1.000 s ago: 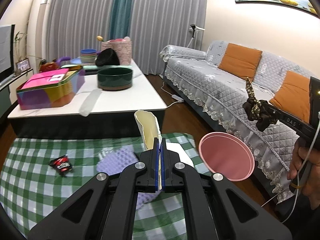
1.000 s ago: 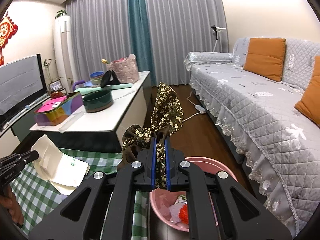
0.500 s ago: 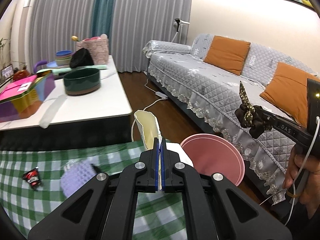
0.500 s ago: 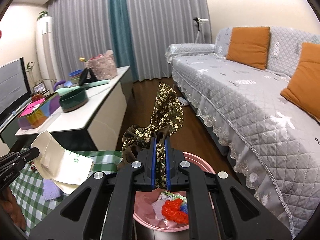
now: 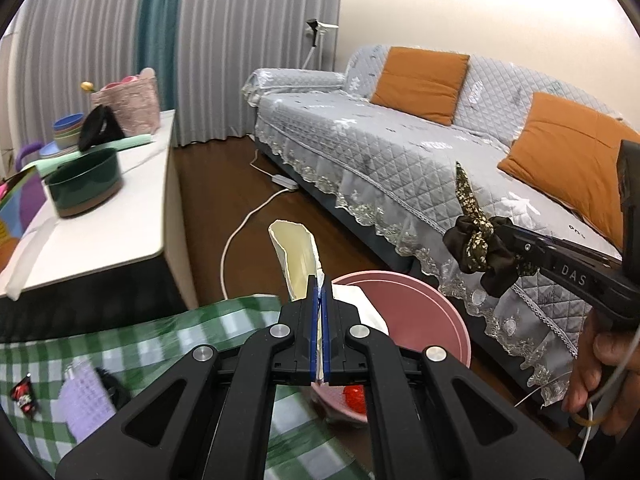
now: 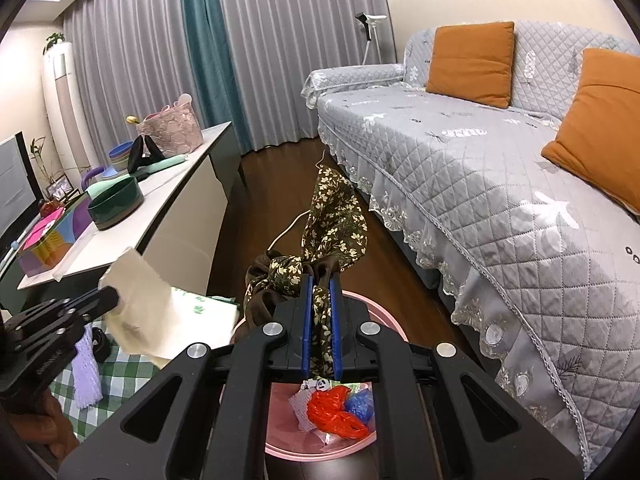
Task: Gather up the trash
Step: 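Open both tools to drop the cloth and paper into the bucket, then move both open tools back toward the purple mesh foam and snack packet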
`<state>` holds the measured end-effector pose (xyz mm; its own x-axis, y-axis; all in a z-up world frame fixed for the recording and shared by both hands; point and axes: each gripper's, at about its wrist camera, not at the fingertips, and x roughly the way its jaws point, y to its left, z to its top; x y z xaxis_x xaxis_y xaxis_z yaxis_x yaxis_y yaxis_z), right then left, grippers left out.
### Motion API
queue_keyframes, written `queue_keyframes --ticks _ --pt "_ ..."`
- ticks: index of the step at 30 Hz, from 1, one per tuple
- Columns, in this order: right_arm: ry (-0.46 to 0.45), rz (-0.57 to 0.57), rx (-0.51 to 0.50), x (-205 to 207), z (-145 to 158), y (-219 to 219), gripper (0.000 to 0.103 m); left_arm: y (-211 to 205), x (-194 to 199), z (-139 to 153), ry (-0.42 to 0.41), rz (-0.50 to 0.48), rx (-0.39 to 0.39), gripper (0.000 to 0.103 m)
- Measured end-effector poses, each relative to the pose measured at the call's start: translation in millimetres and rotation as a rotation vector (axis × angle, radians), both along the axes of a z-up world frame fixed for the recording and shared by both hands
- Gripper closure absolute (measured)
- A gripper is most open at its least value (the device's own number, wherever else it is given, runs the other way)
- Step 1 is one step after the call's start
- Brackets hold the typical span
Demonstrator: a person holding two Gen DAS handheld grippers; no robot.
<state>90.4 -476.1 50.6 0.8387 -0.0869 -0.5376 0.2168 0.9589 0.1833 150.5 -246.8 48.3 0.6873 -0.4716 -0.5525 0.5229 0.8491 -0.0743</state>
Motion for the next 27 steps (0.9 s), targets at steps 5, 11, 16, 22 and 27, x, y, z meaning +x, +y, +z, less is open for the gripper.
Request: queue_keyframes --ticks 5,11,16,22,27 --pt "0.008 -0.008 0.011 2.1 -2.7 -5.7 0.091 -18.4 5.8 -2.6 0.005 -0.035 0.003 0.102" --pt "0.014 -0.043 0.021 3.7 -3.4 -10.0 0.055 -26.4 11.8 -8.8 0.044 -0.056 -0.004 0.090" --pt "-0.001 -0.041 0.018 2.6 0.1 -7.7 0.054 -13.3 2.8 -9.9 0.048 -0.039 -0.003 0.090" --pt "-0.029 -0.008 0.016 2.4 7.3 6.8 0.054 24.7 -11.7 -4.5 0.063 0.029 -0.026 0.090" --pt "-0.052 0.044 0.020 1.8 13.8 32.1 0.054 66.9 -30.9 3.4 0.054 0.083 -0.040 0.090"
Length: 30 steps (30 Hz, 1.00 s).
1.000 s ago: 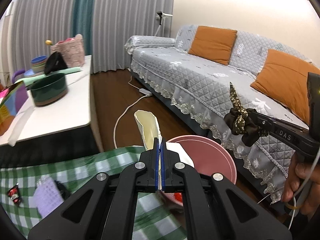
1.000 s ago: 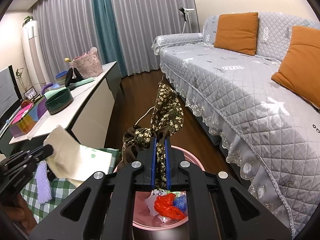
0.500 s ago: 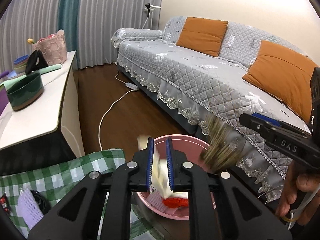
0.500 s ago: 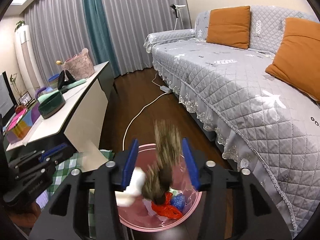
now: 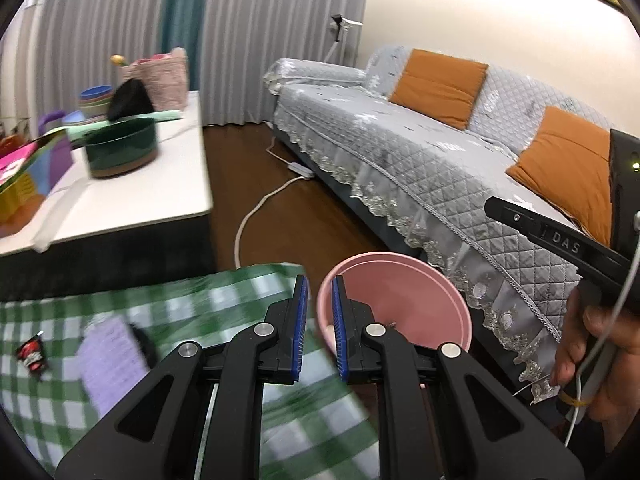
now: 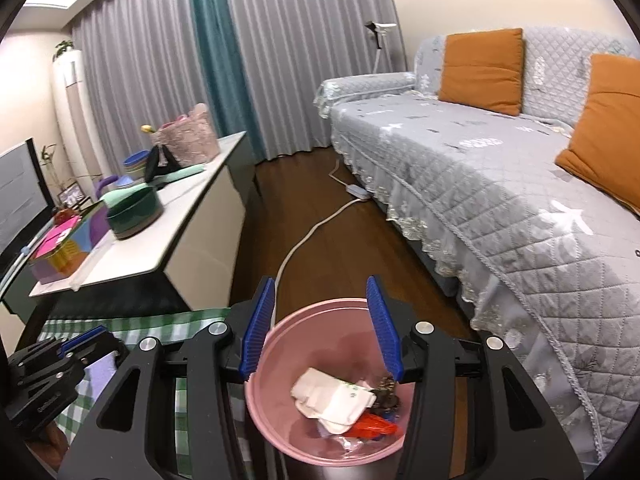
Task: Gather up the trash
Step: 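Move both open tools back toward the purple mesh foam and snack packet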
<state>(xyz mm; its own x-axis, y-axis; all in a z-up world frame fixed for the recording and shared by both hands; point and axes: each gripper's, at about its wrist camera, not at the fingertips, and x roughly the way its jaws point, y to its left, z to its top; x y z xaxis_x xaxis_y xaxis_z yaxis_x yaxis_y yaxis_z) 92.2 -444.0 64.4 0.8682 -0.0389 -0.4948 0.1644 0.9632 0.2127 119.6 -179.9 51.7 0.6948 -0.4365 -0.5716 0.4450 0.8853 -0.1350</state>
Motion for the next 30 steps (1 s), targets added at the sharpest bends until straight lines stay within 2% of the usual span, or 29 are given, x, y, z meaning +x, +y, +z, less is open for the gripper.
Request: queue_keyframes --ticks 8,14,17,21,24,30 --pt "-0.060 0.124 -0.019 -5.4 14.2 63.0 0.054 85.3 -22.5 12.1 -0.028 0.105 0.004 0.090" --pt "-0.080 0.247 -0.016 -5.0 12.7 114.0 0.054 153.3 -24.7 11.3 -0.037 0.216 -0.008 0.090" --pt "-0.064 0.318 -0.040 0.0 3.4 141.6 0.054 180.7 -22.6 0.0 -0.038 0.285 -0.002 0.090" --pt "-0.026 0.392 -0.043 8.0 -12.0 168.9 0.054 210.9 -15.4 -26.3 0.001 0.373 0.010 0.090" --pt "0.006 0.436 -0.039 17.6 -24.2 186.1 0.055 226.6 -5.8 -39.6 0.008 0.423 0.043 0.090" --pt "0.056 0.494 -0.026 36.7 -46.0 213.6 0.055 258.4 14.3 -62.2 0.057 0.512 0.021 0.090"
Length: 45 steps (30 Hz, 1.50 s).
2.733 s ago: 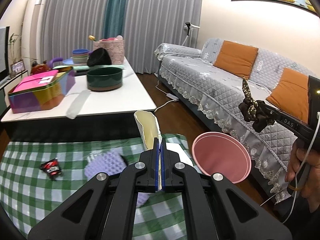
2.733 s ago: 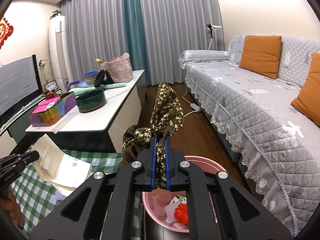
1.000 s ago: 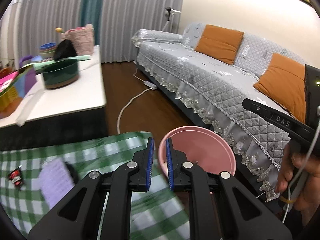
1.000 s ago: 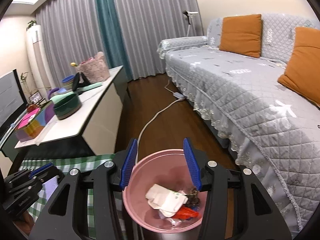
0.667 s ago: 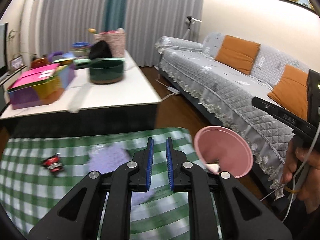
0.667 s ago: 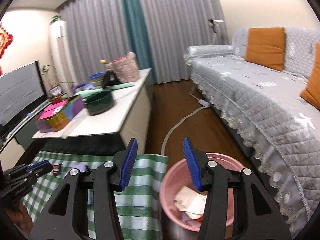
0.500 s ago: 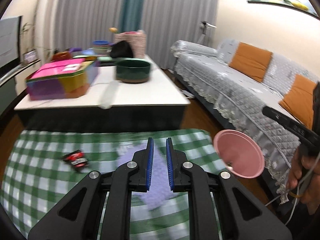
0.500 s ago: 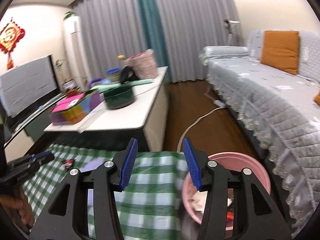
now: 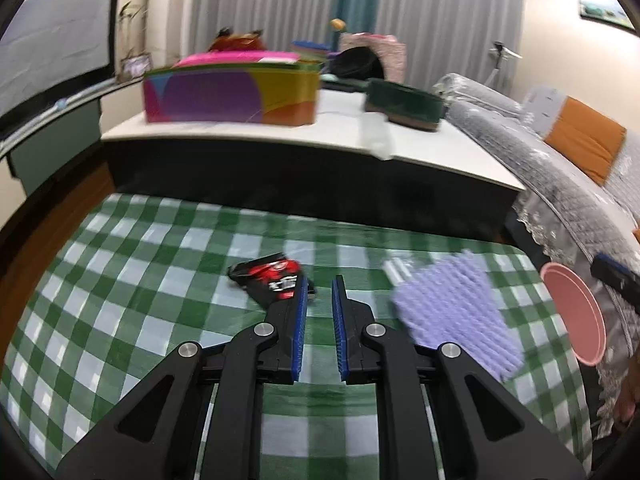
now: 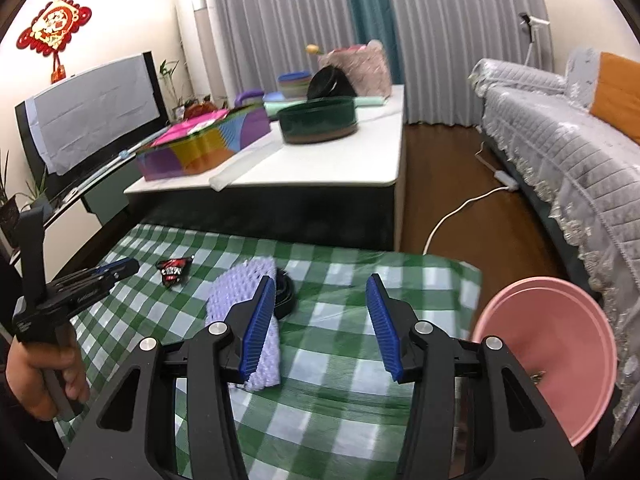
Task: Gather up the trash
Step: 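Move both open tools back toward the purple mesh foam and snack packet, then grasp the purple mesh foam with the right tool while the left tool grasps the black snack packet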
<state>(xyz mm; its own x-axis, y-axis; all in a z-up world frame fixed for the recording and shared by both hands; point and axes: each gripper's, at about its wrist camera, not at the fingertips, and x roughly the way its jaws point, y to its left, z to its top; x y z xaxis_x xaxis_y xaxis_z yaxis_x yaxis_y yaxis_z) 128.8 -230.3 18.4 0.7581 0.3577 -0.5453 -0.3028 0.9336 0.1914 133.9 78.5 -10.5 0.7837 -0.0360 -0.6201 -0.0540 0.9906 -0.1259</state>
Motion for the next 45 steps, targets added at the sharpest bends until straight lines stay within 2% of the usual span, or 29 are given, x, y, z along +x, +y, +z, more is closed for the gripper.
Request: queue_keyframes --ticks 11,12,14,16,20,27,30,32,33,35,36,37,43,45 --pt "0.110 0.105 -0.002 25.8 -40.6 39.6 0.054 22.8 31.1 -30.0 0.064 0.069 -0.028 0.088" --pt "0.117 0.111 -0.003 27.3 -43.2 42.1 0.054 24.0 33.4 -31.8 0.071 0.070 -0.033 0.084" --pt "0.135 0.124 -0.007 30.2 -49.1 46.3 0.054 26.0 38.3 -34.6 0.081 0.077 -0.039 0.054" --pt "0.153 0.135 -0.008 33.7 -54.2 49.6 0.054 27.3 42.3 -36.4 0.087 0.089 -0.047 0.050" --pt "0.185 0.148 -0.003 39.6 -61.8 51.5 0.054 31.6 52.3 -44.5 0.127 0.098 -0.083 0.050" --pt "0.222 0.180 -0.007 44.5 -72.5 56.9 0.054 33.9 60.5 -52.1 0.163 0.100 -0.102 0.051" --pt "0.228 0.195 -0.010 44.6 -75.0 59.4 0.058 32.1 60.7 -52.7 0.164 0.090 -0.103 0.056" --pt "0.234 0.209 -0.013 44.2 -76.6 61.7 0.073 31.7 60.5 -51.8 0.159 0.083 -0.107 0.061" --pt "0.237 0.216 -0.014 43.8 -77.2 62.7 0.078 31.5 60.4 -51.3 0.156 0.079 -0.107 0.062" --pt "0.234 0.232 -0.016 41.9 -76.6 64.1 0.090 29.9 59.5 -49.1 0.149 0.073 -0.103 0.071" --pt "0.229 0.237 -0.015 40.7 -75.1 64.0 0.090 28.7 58.7 -46.8 0.140 0.067 -0.102 0.075" --pt "0.219 0.243 -0.012 38.8 -72.1 63.8 0.090 27.4 59.1 -45.3 0.137 0.060 -0.103 0.094" --pt "0.181 0.250 -0.001 29.1 -58.4 61.7 0.091 24.0 55.9 -42.8 0.139 0.058 -0.092 0.093" --pt "0.176 0.242 0.006 26.3 -54.3 59.4 0.091 22.3 53.5 -40.8 0.133 0.062 -0.075 0.087"
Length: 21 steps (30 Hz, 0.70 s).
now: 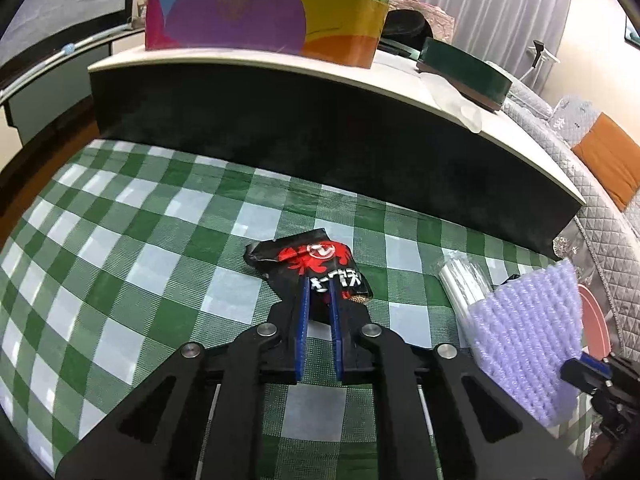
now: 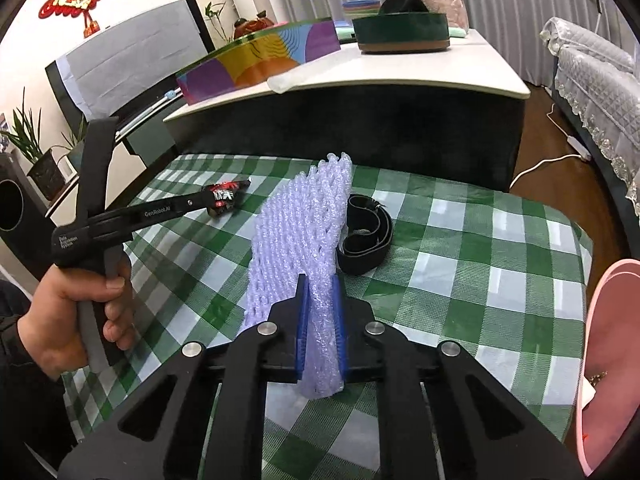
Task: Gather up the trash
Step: 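Grasp the purple mesh foam with the right tool while the left tool grasps the black snack packet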
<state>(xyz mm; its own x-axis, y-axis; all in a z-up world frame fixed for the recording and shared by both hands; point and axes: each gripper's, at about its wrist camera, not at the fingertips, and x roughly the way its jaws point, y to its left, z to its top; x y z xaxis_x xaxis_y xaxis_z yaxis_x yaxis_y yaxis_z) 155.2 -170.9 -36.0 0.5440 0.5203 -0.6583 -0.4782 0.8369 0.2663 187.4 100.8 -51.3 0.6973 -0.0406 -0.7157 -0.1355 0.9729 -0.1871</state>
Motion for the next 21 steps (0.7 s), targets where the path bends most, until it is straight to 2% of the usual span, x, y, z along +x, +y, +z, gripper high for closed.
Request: queue_keyframes --ticks 1,2,4,8,10,12,14,15,16,19,21 --pt "-0.005 -0.003 0.004 -2.2 2.7 -1.7 0.091 -0.2 -0.3 -0.6 0.003 0.003 0.005 0.074" --pt "-0.010 -0.005 0.005 -3.3 4.3 -2.3 0.091 -0.5 -0.2 -1.7 0.007 0.012 0.010 0.056" --pt "-0.014 -0.009 0.004 -5.4 6.2 -5.8 0.091 0.7 1.6 -5.0 0.020 0.036 0.024 0.045" --pt "-0.012 -0.022 -0.002 -6.4 6.0 -10.4 0.091 2.2 12.6 -13.1 0.070 0.040 0.020 0.045" --pt "-0.018 -0.026 -0.004 -6.4 6.9 -11.9 0.091 1.7 16.8 -12.4 0.070 0.038 0.020 0.045" --pt "-0.025 -0.031 -0.003 -6.3 8.9 -13.6 0.091 -0.1 20.0 -12.8 0.075 0.028 0.026 0.058" --pt "-0.032 -0.034 0.000 -6.7 11.1 -15.3 0.091 -1.2 20.5 -12.8 0.078 0.015 0.023 0.086" --pt "-0.038 -0.035 0.001 -7.3 12.7 -16.1 0.091 -1.9 19.5 -12.9 0.079 0.007 0.017 0.089" --pt "-0.044 -0.035 0.002 -8.3 14.1 -16.7 0.091 -2.6 18.1 -12.8 0.077 0.002 0.021 0.098" --pt "-0.049 -0.039 0.003 -9.4 15.7 -17.8 0.091 -2.7 12.6 -11.3 0.071 -0.002 0.042 0.098" --pt "-0.047 -0.046 0.007 -10.3 17.0 -18.5 0.091 2.5 7.1 -10.0 0.066 0.008 0.023 0.098"
